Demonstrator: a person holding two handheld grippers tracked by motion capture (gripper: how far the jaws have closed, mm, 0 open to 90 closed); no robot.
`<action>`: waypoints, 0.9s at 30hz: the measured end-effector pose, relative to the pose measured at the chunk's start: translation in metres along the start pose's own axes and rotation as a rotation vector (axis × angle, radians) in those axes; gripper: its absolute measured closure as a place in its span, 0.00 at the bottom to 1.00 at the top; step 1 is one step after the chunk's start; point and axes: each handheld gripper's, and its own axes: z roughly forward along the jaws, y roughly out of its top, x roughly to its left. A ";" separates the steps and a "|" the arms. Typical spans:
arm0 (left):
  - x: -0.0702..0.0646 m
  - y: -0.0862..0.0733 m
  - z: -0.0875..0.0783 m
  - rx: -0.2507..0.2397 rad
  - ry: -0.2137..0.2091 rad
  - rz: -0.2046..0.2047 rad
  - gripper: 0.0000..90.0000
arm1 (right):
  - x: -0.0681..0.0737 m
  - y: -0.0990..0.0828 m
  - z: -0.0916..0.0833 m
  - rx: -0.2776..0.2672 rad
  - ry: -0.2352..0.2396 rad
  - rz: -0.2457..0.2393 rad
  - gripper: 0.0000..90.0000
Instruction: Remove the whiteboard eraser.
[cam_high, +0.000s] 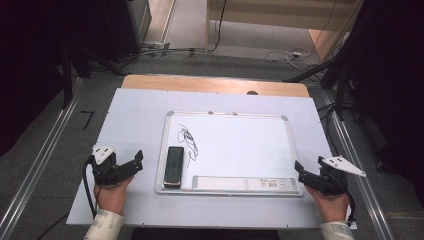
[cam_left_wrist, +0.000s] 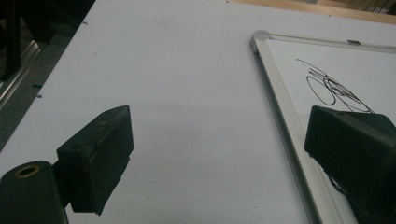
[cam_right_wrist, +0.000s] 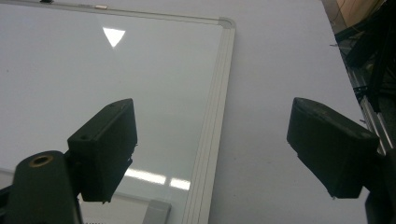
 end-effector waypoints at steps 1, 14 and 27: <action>0.000 0.000 0.000 0.000 0.000 0.000 0.09 | 0.000 0.000 0.000 0.000 0.000 -0.004 0.16; -0.012 -0.001 -0.002 0.004 -0.035 0.012 0.10 | 0.001 0.000 0.000 0.000 0.003 -0.005 0.16; -0.029 -0.004 0.001 0.029 -0.080 0.045 0.10 | 0.002 0.001 0.000 0.001 0.002 -0.006 0.16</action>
